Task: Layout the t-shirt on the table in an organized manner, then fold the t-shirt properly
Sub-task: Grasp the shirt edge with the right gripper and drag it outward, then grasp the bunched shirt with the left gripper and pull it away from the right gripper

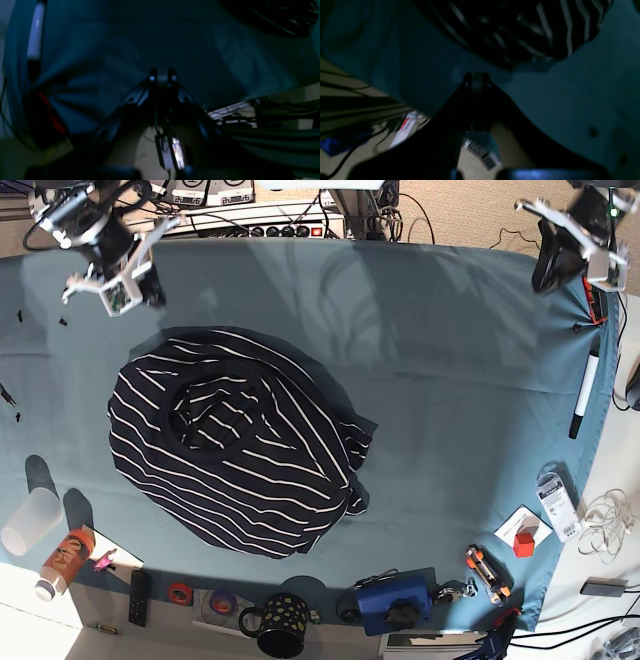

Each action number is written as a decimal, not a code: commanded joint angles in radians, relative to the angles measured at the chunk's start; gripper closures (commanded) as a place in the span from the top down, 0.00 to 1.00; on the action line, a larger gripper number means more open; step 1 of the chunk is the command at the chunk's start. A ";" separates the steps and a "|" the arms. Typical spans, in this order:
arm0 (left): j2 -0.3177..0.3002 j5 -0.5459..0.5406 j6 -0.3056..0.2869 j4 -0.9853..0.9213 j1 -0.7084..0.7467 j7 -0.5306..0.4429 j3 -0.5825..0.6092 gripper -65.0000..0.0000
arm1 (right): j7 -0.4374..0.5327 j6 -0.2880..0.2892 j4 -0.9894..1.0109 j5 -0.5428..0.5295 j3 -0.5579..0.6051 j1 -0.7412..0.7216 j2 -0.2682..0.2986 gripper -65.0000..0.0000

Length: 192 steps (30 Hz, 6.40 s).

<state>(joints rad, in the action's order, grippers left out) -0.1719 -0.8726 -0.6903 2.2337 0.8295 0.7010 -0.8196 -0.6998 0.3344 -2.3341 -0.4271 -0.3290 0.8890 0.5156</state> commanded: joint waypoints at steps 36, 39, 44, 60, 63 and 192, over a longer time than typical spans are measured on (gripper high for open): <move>-0.006 0.005 -0.008 0.014 -0.032 -0.030 -0.008 0.49 | -0.082 -0.161 0.577 0.344 0.446 -0.706 0.008 0.41; -0.005 0.005 -0.008 0.014 -0.032 -0.031 -0.008 0.49 | -0.105 -0.193 0.587 0.368 0.461 -0.719 0.008 0.39; -0.005 0.005 -0.008 0.014 -0.035 -0.053 -0.008 0.49 | -0.103 -0.226 0.587 0.378 0.460 -0.721 0.008 0.00; -0.005 0.006 -0.008 0.014 -0.035 -0.081 -0.008 0.49 | -0.061 -0.308 0.489 0.406 0.348 -0.922 0.008 0.00; -0.006 0.006 -0.008 0.014 -0.035 -0.081 -0.008 0.49 | -0.060 -0.309 0.496 0.381 0.275 -0.954 0.008 0.00; -0.331 0.722 0.431 -0.438 -1.068 -0.139 0.654 0.00 | -0.279 0.240 1.157 -0.465 -0.309 -1.225 0.049 0.00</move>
<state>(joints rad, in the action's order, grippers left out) -0.4862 -0.1505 -0.2790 1.7782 -0.2169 0.5869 -0.1581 -1.0088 0.5720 -1.1603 -0.8703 -0.6357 -0.3107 0.5388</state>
